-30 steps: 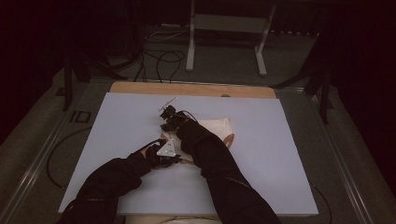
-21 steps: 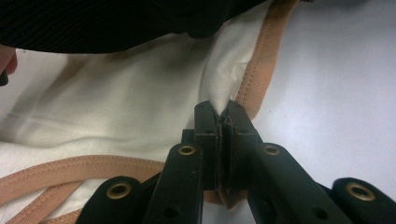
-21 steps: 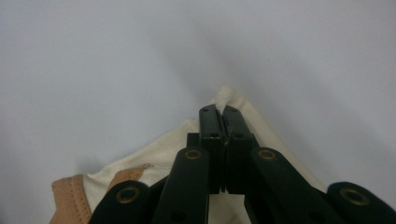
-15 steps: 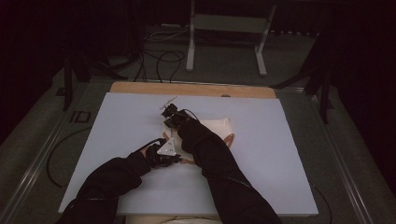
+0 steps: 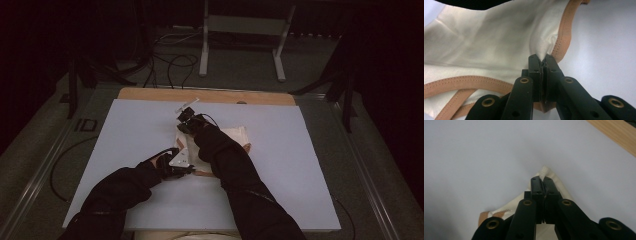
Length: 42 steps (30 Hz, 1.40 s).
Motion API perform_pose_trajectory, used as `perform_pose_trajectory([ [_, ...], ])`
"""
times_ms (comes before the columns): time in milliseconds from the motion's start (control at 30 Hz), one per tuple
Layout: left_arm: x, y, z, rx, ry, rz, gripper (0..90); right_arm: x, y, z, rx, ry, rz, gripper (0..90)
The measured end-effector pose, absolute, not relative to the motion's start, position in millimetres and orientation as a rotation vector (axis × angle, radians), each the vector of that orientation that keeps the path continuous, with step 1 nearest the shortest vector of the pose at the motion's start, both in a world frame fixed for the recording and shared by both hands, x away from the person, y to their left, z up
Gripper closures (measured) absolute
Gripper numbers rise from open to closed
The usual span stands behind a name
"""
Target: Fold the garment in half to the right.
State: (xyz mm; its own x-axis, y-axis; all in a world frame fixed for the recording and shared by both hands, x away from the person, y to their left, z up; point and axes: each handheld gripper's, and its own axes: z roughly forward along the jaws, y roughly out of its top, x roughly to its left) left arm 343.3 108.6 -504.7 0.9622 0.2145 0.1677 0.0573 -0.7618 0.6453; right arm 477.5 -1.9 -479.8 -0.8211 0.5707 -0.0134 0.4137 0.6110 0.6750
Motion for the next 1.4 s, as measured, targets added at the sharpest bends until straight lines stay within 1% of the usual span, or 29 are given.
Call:
perform_pose_trajectory([
  [967, 343, 89, -475, 2.400, 0.103, 0.353, 87.9, 468, -52, -438, 0.848, 2.499, 1.123, 89.6],
  [1267, 343, 77, -470, 2.390, 0.075, 0.347, 87.9, 464, -73, -432, 0.866, 2.472, 1.129, 89.5],
  [1400, 344, 69, -468, 2.391, 0.055, 0.352, 87.9, 461, -90, -429, 0.895, 2.451, 1.146, 89.5],
])
